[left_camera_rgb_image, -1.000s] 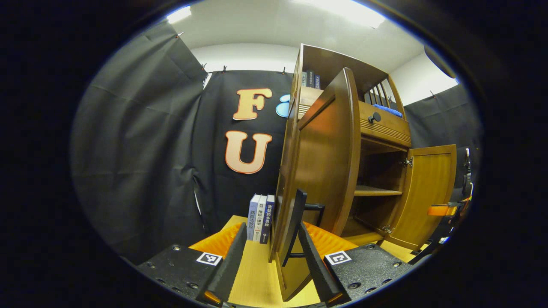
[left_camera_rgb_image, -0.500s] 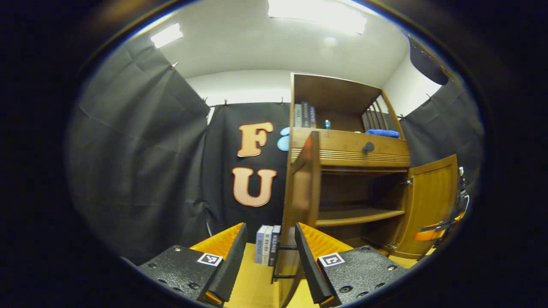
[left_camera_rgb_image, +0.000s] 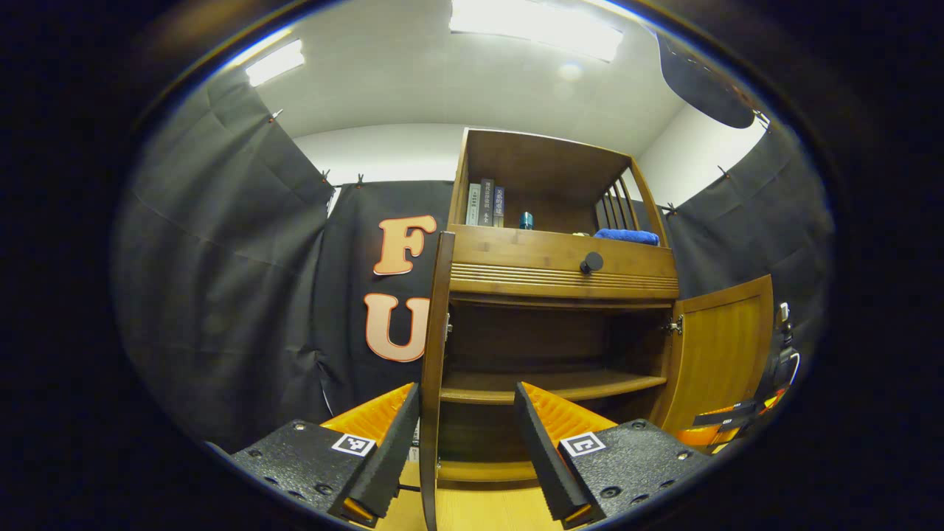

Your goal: Open the right door of the double-door shoe cabinet with the right hand, and open the left door with the left hand.

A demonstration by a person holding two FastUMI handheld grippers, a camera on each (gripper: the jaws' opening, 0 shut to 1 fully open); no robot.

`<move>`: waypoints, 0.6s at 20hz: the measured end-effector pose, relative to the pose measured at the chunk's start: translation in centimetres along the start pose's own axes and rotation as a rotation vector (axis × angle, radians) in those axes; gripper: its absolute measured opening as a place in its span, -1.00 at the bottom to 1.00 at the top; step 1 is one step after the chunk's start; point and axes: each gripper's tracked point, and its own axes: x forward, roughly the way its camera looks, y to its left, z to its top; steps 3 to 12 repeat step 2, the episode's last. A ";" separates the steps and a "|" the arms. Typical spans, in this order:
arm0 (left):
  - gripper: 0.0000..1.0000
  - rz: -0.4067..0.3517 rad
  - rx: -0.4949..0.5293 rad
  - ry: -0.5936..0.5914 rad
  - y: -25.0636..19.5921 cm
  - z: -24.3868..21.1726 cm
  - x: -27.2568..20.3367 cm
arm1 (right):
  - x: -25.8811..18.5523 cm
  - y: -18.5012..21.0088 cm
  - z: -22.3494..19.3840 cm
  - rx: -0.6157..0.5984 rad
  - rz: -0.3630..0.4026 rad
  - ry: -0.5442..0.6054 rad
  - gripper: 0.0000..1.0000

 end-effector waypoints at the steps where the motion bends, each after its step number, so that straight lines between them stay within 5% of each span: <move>1: 0.58 0.024 -0.017 -0.047 0.0 1.2 -0.4 | -0.1 -0.2 0.1 0.001 -0.009 -0.002 0.86; 2: 0.36 0.014 -0.044 -0.084 -1.1 2.3 -0.4 | -0.2 -0.4 0.1 0.002 -0.015 -0.003 0.72; 12: 0.36 0.014 -0.044 -0.084 -1.1 2.3 -0.4 | -0.2 -0.4 0.1 0.002 -0.015 -0.003 0.72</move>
